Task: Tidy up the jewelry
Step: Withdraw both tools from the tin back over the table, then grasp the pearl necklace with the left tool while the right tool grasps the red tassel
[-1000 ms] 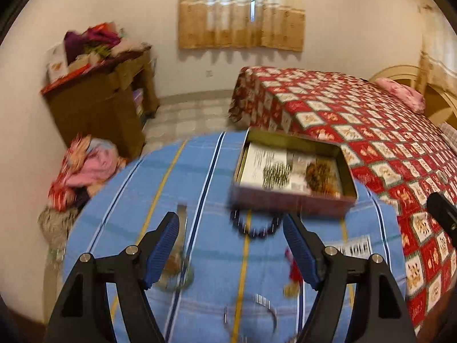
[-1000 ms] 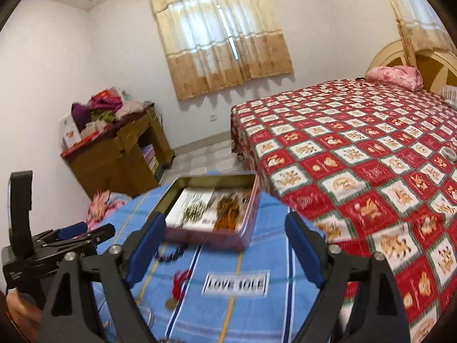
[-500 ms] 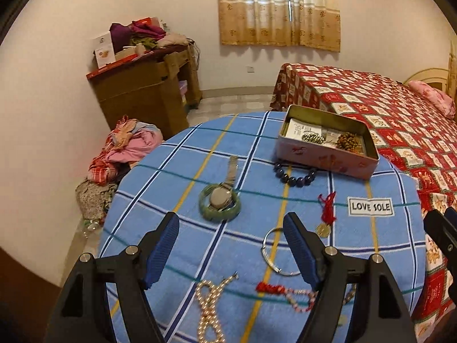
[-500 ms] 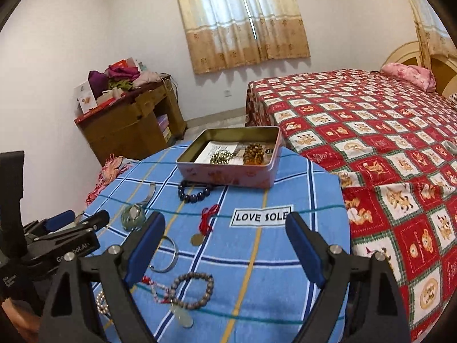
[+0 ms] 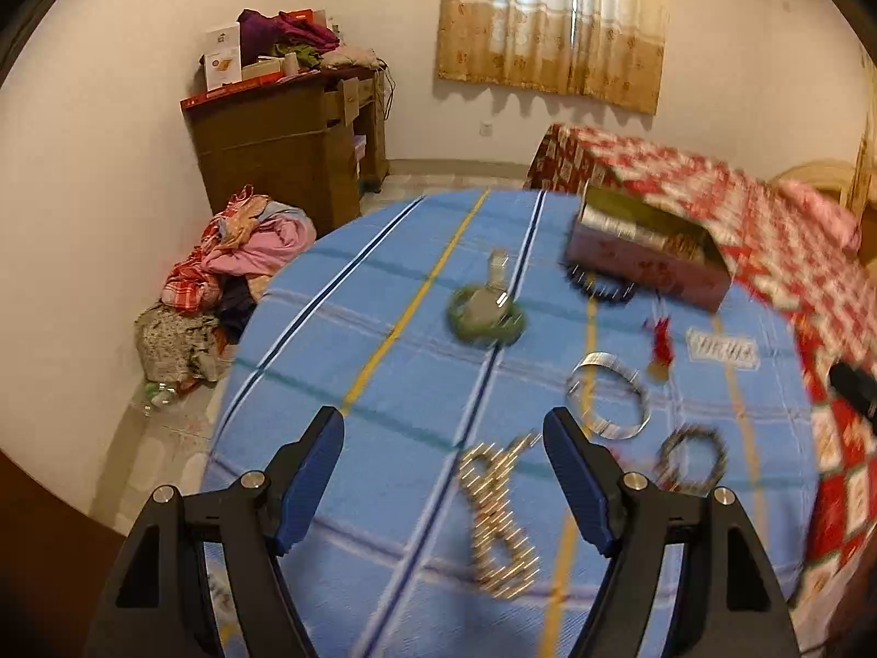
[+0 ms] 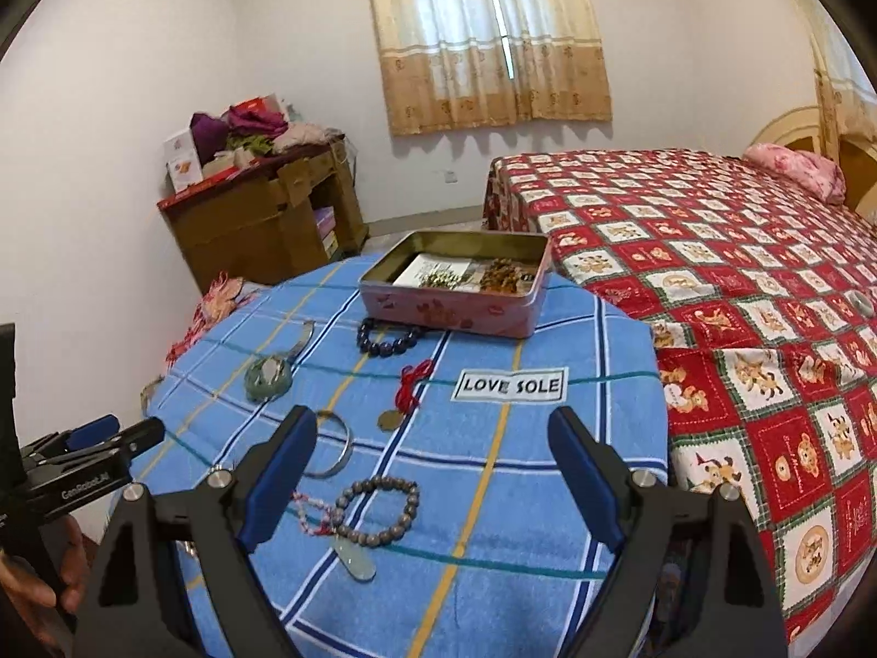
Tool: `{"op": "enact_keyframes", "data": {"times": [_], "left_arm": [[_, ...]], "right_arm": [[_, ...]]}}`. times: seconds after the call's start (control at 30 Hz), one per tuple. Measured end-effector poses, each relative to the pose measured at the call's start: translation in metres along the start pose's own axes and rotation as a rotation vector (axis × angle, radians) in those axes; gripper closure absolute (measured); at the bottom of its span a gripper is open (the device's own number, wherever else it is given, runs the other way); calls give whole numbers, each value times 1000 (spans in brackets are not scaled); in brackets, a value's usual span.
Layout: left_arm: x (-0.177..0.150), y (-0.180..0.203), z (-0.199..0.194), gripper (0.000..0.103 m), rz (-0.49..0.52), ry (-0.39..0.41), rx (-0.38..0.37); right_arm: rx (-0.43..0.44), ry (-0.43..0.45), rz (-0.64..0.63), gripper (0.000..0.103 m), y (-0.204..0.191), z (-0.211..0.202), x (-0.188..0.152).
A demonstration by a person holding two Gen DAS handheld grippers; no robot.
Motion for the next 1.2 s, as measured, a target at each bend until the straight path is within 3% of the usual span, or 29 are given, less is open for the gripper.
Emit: {"op": "enact_keyframes", "data": {"times": [0.17,0.33,0.53,0.63,0.73,0.93,1.03,1.2], "left_arm": [[-23,-11,7,28,13,-76,-1],[-35,0,20,28,5,-137,-63],[-42,11,46,28,-11,-218,-60],[-43,17,50,29,26,-205,-30],[-48,21,52,45,75,-179,19],[-48,21,52,84,77,-160,-57],[-47,18,53,91,59,-158,-92],[-36,14,45,91,2,-139,-175]], "right_arm": [[43,-30,-41,24,-13,7,-7],[63,-44,-51,25,-20,11,-9],[60,-43,-39,24,-17,10,-10],[58,-47,-31,24,-14,13,-10],[60,-55,-15,24,-11,17,-11],[60,-86,33,28,1,27,-15],[53,-104,56,33,9,32,-17],[49,-135,87,39,20,40,-19]]}}
Point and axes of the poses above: each gripper's, at about its wrist camera, not at the fingertips, and z roughly the way its jaws point, y to its right, x to its top, the point moved 1 cm from there along z, roughly the way its jaws point, and after that the axes turned 10 degrees about -z, right-handed, at the moved point
